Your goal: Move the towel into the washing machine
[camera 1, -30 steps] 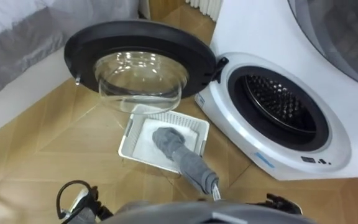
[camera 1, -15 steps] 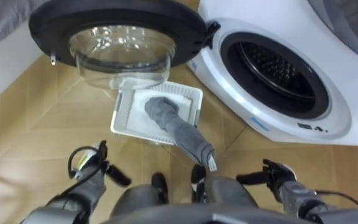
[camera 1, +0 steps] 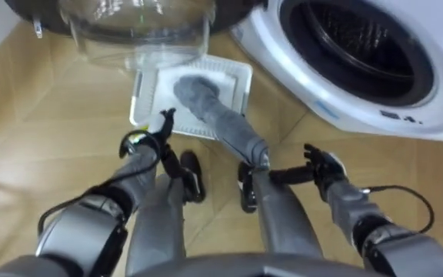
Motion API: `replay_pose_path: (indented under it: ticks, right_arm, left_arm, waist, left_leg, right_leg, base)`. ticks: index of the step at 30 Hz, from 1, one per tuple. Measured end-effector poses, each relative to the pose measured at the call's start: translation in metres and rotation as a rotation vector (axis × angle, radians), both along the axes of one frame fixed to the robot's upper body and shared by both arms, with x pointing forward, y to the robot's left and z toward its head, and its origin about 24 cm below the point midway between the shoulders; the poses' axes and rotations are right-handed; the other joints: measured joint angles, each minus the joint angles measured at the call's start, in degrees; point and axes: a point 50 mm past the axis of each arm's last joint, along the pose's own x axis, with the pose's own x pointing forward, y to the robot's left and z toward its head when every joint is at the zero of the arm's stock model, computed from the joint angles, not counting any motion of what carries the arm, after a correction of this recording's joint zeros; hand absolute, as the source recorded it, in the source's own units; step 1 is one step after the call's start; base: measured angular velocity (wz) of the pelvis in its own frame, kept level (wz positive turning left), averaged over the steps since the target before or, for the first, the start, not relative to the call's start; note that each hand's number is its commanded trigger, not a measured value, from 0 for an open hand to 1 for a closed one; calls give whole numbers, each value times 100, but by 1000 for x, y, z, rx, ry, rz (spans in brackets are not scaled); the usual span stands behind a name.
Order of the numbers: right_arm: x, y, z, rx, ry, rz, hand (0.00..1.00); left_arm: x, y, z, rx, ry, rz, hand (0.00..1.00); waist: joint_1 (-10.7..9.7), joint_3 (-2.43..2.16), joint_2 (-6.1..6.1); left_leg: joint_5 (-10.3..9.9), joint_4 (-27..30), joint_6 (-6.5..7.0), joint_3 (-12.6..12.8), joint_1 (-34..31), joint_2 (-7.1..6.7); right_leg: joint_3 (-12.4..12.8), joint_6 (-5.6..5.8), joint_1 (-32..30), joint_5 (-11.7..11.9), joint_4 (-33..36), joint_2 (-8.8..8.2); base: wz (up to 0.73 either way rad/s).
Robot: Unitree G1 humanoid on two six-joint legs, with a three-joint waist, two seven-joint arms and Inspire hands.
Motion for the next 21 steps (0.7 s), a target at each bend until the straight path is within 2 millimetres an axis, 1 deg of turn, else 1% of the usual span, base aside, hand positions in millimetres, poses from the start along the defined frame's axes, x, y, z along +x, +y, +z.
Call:
replay_pose_path:
  ticks: [1, 2, 3, 4, 5, 6, 8, 9, 10, 11, 13, 14, 15, 16, 17, 19, 21]
  right_arm:
    - [6, 3, 3, 10, -21, 5, 0]
    - [9, 5, 5, 26, -42, -5, 0]
    - [14, 6, 8, 45, -65, -18, 0]
    - [16, 7, 10, 55, -77, -24, 0]
    - [21, 9, 13, 76, -96, -30, 0]
    - [24, 12, 16, 107, -112, -34, 0]
    - [27, 16, 18, 142, -125, -42, 0]
    - [28, 17, 19, 156, -130, -47, 0]
    - [29, 18, 20, 181, -142, -53, 0]
    - [30, 19, 21, 202, -154, -58, 0]
    - [32, 22, 23, 234, -173, -59, 0]
    - [34, 24, 24, 251, -185, -67, 0]
    - [35, 24, 25, 257, -188, -70, 0]
    - [37, 24, 27, 264, -199, -67, 0]
    - [41, 26, 29, 264, -210, -55, 0]
    - [44, 27, 32, 262, -228, -39, 0]
    - [46, 30, 34, 261, -243, -22, 0]
  left_arm:
    - [7, -1, 5, 6, -29, -4, 0]
    - [15, -1, 11, 13, -63, -6, 0]
    - [22, -3, 17, 26, -98, -19, 0]
    - [25, -2, 20, 33, -116, -21, 0]
    - [31, -2, 25, 50, -147, -33, 0]
    - [34, -1, 28, 74, -167, -49, 0]
    - [37, 0, 31, 97, -190, -62, 0]
    - [37, 0, 32, 104, -198, -64, 0]
    - [38, 1, 33, 112, -206, -64, 0]
    - [38, 2, 33, 130, -208, -72, 0]
    - [38, 6, 33, 175, -219, -105, 0]
    - [39, 8, 34, 203, -229, -130, 0]
    - [40, 8, 35, 217, -234, -144, 0]
    - [41, 8, 37, 245, -252, -175, 0]
    - [44, 10, 40, 275, -267, -197, 0]
    - [47, 11, 43, 312, -293, -234, 0]
    - [50, 10, 46, 339, -324, -262, 0]
  waist:
    - [-82, 2, 3]
    - [-165, 2, 3]
    - [-256, 2, 3]
    - [-285, 2, 2]
    - [-362, 4, -3]
    - [-418, 3, -2]
    - [-482, -1, -1]
    - [-532, -2, -3]
    - [-580, -4, -5]
    - [-611, -3, -4]
    - [-710, -3, -5]
    - [-748, -3, -4]
    - [-763, -4, -2]
    - [-772, -4, 0]
    - [-774, -3, 0]
    - [-812, -3, 0]
    - [-842, -2, 2]
  left_leg:
    - [-41, 176, -4, -5, -223, 7]
    - [-108, 370, -2, -21, -435, 35]
    - [-234, 572, -17, -45, -632, 81]
    - [-339, 680, -15, -74, -729, 103]
    - [-433, 910, -16, -117, -974, 139]
    - [-469, 1110, -47, -123, -1151, 202]
    - [-451, 1255, -85, -145, -1372, 253]
    - [-430, 1279, -100, -149, -1433, 250]
    - [-406, 1321, -128, -145, -1563, 263]
    - [-388, 1386, -146, -128, -1680, 304]
    - [-365, 1462, -148, -128, -1841, 318]
    - [-337, 1490, -123, -128, -1944, 320]
    - [-333, 1507, -122, -128, -2001, 322]
    - [-331, 1547, -123, -128, -2116, 353]
    - [-322, 1591, -124, -127, -2230, 396]
    - [-332, 1646, -108, -137, -2357, 403]
    - [-339, 1651, -99, -137, -2433, 404]
  right_leg:
    - [-43, -23, -231, -91, 205, -57]
    - [-67, -83, -454, -189, 422, -79]
    - [-83, -121, -683, -297, 653, -69]
    - [-101, -158, -793, -373, 785, -56]
    - [-120, -203, -1041, -458, 1071, -41]
    - [-119, -224, -1228, -492, 1267, -11]
    - [-122, -235, -1464, -501, 1409, 29]
    - [-125, -232, -1533, -496, 1457, 22]
    - [-126, -244, -1677, -462, 1519, 22]
    - [-134, -273, -1797, -431, 1590, 29]
    - [-136, -293, -1975, -416, 1687, 29]
    - [-135, -309, -2095, -406, 1738, 31]
    - [-136, -308, -2149, -399, 1761, 32]
    - [-143, -298, -2270, -370, 1788, 50]
    - [-155, -320, -2369, -348, 1805, 79]
    - [-171, -373, -2481, -343, 1856, 84]
    - [-177, -381, -2551, -347, 1863, 83]
  base:
    - [-4]
    - [0]
    - [0]
    - [0]
    - [-8]
    - [-11]
    - [-10]
    - [0]
    - [0]
    - [0]
    - [0]
    - [0]
    - [0]
    - [-6]
    - [-7]
    - [2]
    - [2]
